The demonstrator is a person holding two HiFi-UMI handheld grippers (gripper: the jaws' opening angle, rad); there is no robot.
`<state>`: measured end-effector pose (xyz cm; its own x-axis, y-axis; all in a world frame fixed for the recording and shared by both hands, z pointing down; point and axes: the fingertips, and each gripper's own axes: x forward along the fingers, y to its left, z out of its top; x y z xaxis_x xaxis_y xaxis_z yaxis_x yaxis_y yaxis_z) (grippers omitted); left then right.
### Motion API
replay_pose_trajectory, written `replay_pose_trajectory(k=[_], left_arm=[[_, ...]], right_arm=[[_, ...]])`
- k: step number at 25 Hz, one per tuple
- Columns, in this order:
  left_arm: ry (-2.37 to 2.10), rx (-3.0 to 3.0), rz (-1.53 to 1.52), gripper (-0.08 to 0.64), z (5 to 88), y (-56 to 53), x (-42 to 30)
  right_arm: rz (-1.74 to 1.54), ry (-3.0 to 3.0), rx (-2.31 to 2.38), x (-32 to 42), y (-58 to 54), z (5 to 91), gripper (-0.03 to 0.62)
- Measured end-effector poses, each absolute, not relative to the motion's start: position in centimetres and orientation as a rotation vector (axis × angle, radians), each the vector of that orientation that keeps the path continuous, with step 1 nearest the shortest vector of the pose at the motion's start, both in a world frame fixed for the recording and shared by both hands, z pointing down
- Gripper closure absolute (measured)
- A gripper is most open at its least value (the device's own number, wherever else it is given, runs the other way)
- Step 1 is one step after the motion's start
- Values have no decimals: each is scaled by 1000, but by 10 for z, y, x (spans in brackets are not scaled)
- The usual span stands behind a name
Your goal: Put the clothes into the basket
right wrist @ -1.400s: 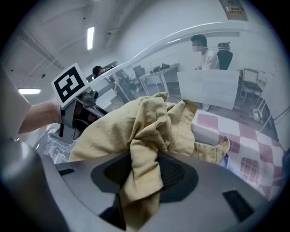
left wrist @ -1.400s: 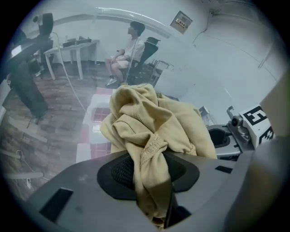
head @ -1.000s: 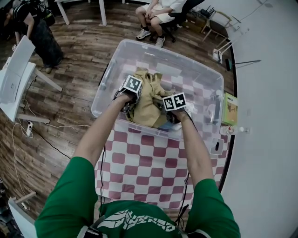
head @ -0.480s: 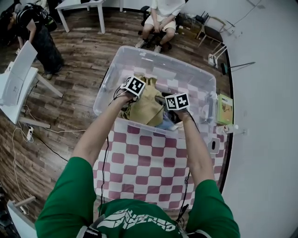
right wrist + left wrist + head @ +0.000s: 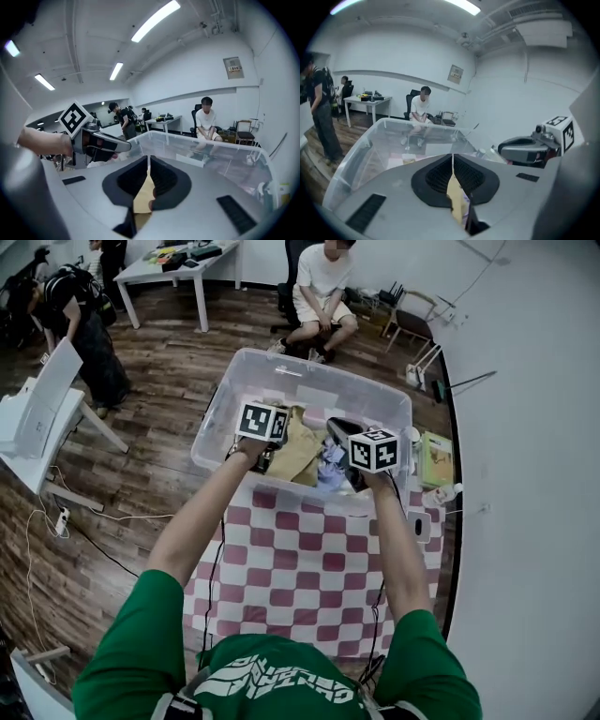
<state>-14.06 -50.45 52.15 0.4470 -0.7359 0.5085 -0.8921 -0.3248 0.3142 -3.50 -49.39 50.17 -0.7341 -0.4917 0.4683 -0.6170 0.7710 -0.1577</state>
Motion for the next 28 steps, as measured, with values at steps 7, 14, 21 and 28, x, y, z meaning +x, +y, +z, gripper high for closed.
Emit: replay_pose_trajectory(k=[7, 14, 21, 28], left_arm=[[-1256, 2324, 67, 555, 443, -425, -90], [-1222, 2454, -22, 555, 407, -342, -54], [-1194, 2478, -55, 555, 413, -276, -17], [-1190, 2488, -48, 556, 422, -226, 6]], right_arm=[[403, -2707, 926, -2, -418, 438, 583], [460, -2790, 941, 35, -336, 412, 584], [434, -2785, 936, 67, -270, 418, 584], [459, -2771, 955, 97, -223, 434, 584]])
